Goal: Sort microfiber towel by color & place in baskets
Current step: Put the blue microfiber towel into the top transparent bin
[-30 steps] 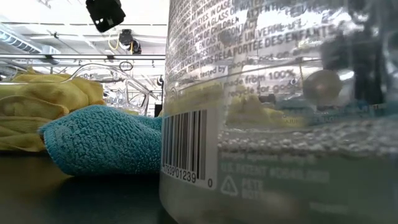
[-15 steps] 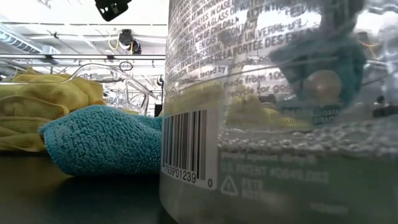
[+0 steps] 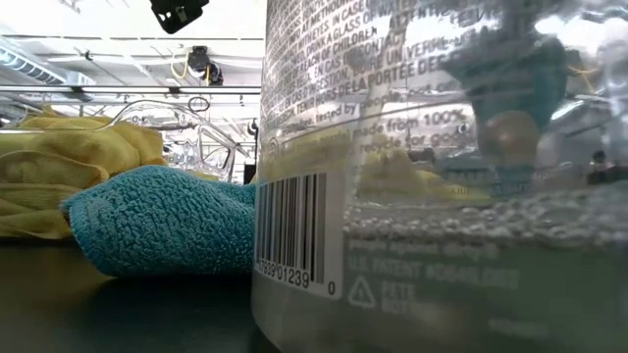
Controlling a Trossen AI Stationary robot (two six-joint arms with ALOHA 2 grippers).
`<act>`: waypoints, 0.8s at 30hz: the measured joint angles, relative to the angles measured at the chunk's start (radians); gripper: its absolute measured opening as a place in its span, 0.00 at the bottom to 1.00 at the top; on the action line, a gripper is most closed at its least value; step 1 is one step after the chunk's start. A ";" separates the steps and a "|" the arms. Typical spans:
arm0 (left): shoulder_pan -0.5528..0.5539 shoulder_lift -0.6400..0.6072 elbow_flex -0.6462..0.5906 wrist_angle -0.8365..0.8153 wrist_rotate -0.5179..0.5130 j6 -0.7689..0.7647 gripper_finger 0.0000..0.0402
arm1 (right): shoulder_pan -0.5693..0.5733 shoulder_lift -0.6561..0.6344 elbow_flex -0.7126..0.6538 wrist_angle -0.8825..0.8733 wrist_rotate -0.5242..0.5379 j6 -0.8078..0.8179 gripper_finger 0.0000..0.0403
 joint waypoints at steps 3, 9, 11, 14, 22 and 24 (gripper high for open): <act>0.000 0.000 0.000 0.000 0.000 0.000 0.50 | -0.038 0.000 0.025 -0.002 0.010 -0.031 0.00; 0.000 0.000 0.000 0.001 0.000 -0.003 0.50 | -0.111 0.000 0.033 -0.004 0.011 -0.071 0.00; 0.000 0.000 0.000 0.004 0.000 -0.003 0.50 | -0.132 0.000 0.033 -0.004 0.011 -0.088 0.00; 0.000 0.000 0.000 0.007 0.000 -0.002 0.50 | -0.168 0.000 0.033 -0.004 0.018 -0.115 0.00; 0.000 0.000 0.000 0.008 0.000 -0.002 0.50 | -0.255 0.003 0.033 0.010 0.060 -0.184 0.00; 0.000 0.000 0.000 0.008 0.000 -0.002 0.50 | -0.276 0.006 0.033 0.020 0.055 -0.199 0.00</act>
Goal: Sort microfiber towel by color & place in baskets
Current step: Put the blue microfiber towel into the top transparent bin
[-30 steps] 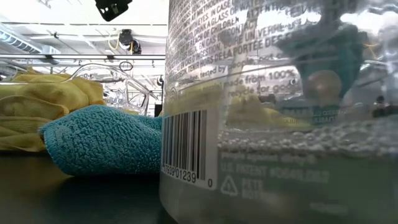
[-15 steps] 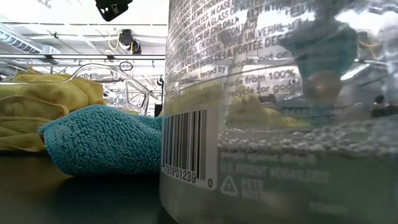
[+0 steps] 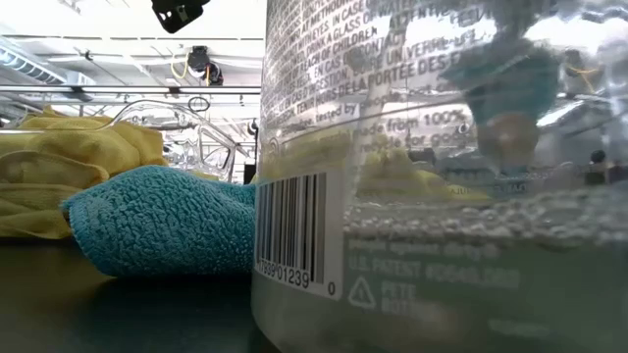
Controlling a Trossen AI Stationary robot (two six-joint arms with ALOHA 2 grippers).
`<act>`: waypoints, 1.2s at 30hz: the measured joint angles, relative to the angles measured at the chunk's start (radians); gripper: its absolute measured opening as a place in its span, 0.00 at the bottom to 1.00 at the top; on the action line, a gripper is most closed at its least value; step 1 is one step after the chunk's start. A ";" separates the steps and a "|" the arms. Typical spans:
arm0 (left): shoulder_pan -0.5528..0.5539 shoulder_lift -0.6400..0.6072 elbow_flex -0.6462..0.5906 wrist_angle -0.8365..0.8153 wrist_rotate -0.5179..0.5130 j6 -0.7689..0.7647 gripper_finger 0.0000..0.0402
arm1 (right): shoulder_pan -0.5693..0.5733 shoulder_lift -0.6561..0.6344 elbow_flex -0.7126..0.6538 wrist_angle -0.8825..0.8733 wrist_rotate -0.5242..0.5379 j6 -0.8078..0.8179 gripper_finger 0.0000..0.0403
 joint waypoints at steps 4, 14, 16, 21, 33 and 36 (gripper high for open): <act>0.000 0.000 0.000 0.001 0.000 0.002 0.50 | -0.046 0.006 -0.032 0.050 -0.048 -0.043 0.00; 0.000 0.000 0.000 0.002 0.000 0.003 0.50 | -0.135 0.007 -0.308 0.257 -0.202 -0.079 0.00; 0.000 0.000 0.000 0.002 -0.001 0.003 0.50 | -0.146 0.007 -0.370 0.306 -0.216 -0.077 0.00; 0.000 0.000 0.000 0.001 -0.001 0.003 0.50 | -0.181 0.007 -0.505 0.449 -0.271 -0.075 0.00; 0.000 0.000 0.000 0.001 -0.001 0.002 0.50 | -0.297 0.006 -0.749 0.657 -0.365 -0.077 0.01; 0.000 0.000 0.000 0.001 -0.001 0.002 0.50 | -0.321 0.006 -0.803 0.707 -0.405 -0.065 0.01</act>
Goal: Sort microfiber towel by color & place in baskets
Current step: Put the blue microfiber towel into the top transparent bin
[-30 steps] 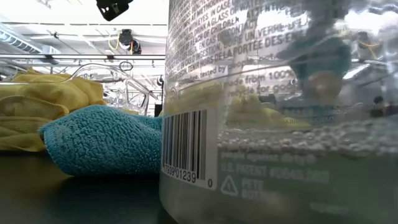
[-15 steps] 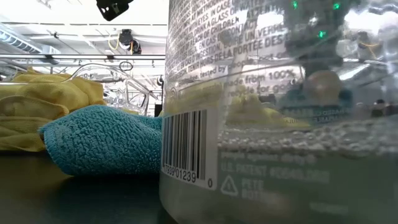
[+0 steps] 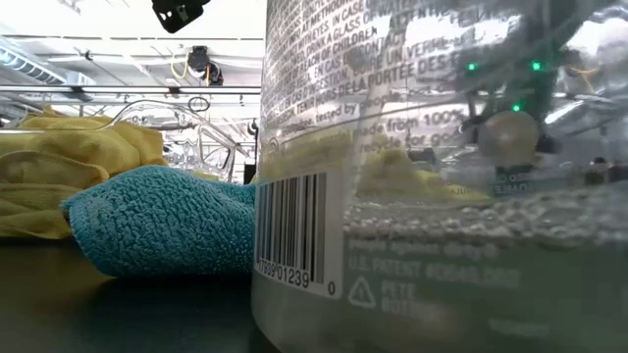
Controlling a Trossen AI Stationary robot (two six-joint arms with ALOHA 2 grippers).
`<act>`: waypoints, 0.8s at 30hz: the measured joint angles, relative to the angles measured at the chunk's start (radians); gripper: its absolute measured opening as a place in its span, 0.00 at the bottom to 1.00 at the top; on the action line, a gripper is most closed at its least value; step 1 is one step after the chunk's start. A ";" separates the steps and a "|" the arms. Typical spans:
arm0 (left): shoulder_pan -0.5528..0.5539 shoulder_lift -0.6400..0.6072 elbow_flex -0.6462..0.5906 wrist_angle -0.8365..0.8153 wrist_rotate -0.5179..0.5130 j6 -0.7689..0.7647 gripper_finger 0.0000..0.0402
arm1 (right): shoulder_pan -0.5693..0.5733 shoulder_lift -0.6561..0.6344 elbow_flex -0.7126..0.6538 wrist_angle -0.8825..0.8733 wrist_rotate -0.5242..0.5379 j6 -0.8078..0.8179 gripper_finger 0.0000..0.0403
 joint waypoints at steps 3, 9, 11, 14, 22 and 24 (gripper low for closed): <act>0.000 0.000 0.000 0.000 0.000 0.000 0.50 | -0.019 0.000 -0.043 0.040 -0.037 0.019 0.01; 0.000 0.000 0.000 0.000 -0.001 -0.001 0.50 | -0.031 -0.001 -0.069 0.063 -0.057 0.036 0.03; 0.000 0.000 0.000 0.000 -0.004 -0.003 0.50 | -0.031 -0.001 -0.069 0.066 -0.057 0.042 0.05; 0.000 0.000 0.000 0.000 -0.006 -0.005 0.50 | -0.031 -0.001 -0.069 0.070 -0.061 0.043 0.09; 0.000 0.000 0.000 0.000 -0.006 -0.007 0.50 | -0.031 0.000 -0.058 0.057 -0.073 0.087 0.21; 0.000 0.000 0.000 0.000 -0.006 -0.008 0.50 | -0.031 0.000 -0.044 0.053 -0.099 0.091 0.24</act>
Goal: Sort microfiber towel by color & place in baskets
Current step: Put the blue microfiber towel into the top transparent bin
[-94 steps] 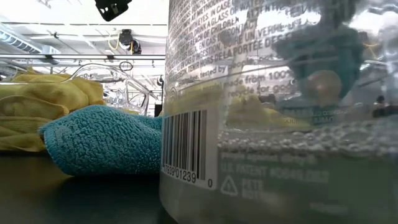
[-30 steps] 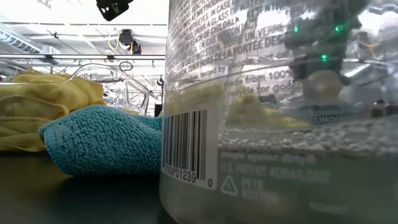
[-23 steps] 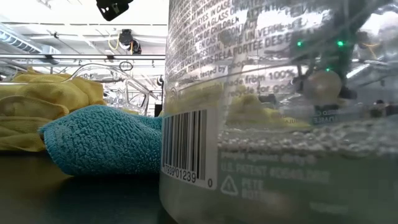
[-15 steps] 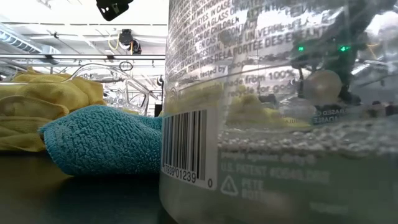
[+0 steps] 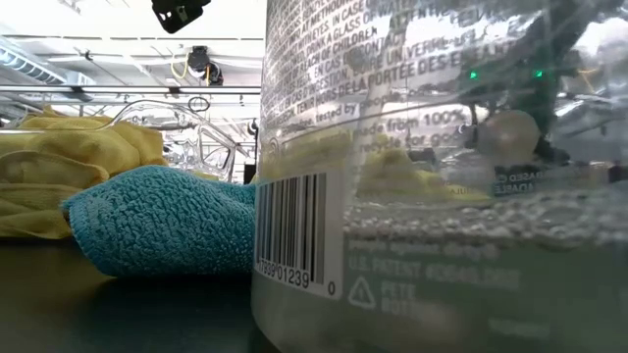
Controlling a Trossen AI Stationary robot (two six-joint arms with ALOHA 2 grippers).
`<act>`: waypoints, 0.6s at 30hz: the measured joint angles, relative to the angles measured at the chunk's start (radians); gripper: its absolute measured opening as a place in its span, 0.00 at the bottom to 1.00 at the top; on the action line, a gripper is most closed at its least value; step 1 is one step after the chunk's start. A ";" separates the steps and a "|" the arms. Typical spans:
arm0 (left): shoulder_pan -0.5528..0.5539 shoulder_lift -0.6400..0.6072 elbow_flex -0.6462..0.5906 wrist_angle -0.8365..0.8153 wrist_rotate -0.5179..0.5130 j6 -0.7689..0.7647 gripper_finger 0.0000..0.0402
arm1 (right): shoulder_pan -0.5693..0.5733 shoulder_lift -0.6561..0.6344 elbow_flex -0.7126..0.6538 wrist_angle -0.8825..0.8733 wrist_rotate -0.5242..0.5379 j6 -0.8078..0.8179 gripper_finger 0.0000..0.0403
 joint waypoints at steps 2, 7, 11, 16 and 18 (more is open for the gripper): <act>0.000 0.000 0.000 0.000 0.000 0.000 0.50 | 0.000 0.000 0.020 0.003 -0.010 -0.005 0.28; 0.000 0.000 0.000 0.000 0.000 0.000 0.50 | 0.001 -0.003 0.084 -0.009 -0.027 -0.012 0.36; 0.000 0.000 0.000 -0.001 0.000 0.000 0.50 | 0.001 -0.018 0.151 -0.037 -0.025 -0.018 0.41; 0.000 0.000 0.000 -0.002 -0.009 0.000 0.50 | 0.001 -0.046 0.248 -0.068 -0.022 -0.037 0.46; 0.000 0.000 0.000 -0.001 -0.011 0.001 0.50 | 0.001 -0.058 0.287 -0.070 -0.022 -0.041 0.47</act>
